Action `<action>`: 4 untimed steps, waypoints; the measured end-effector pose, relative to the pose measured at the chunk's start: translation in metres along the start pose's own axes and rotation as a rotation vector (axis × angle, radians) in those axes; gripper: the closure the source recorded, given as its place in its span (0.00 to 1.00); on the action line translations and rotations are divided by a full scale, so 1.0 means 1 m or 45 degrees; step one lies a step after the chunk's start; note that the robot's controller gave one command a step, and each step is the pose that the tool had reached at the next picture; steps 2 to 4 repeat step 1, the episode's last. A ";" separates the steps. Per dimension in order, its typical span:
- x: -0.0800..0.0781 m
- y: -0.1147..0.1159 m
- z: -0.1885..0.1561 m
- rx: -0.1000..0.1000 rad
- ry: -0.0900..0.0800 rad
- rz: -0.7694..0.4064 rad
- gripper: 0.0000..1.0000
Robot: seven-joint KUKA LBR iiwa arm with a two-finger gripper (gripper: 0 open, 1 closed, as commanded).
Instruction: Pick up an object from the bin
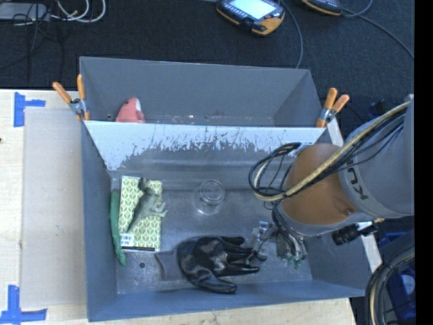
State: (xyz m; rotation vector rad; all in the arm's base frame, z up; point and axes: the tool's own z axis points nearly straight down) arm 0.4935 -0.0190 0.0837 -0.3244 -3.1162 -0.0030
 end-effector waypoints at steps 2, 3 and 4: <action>0.000 0.000 0.000 0.000 0.000 -0.003 1.00; 0.000 0.000 0.000 0.000 0.000 -0.003 1.00; 0.000 0.000 0.000 0.000 0.000 -0.003 1.00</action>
Offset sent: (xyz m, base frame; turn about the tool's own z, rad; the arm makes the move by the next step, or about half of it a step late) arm 0.0000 0.0000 0.0000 0.0000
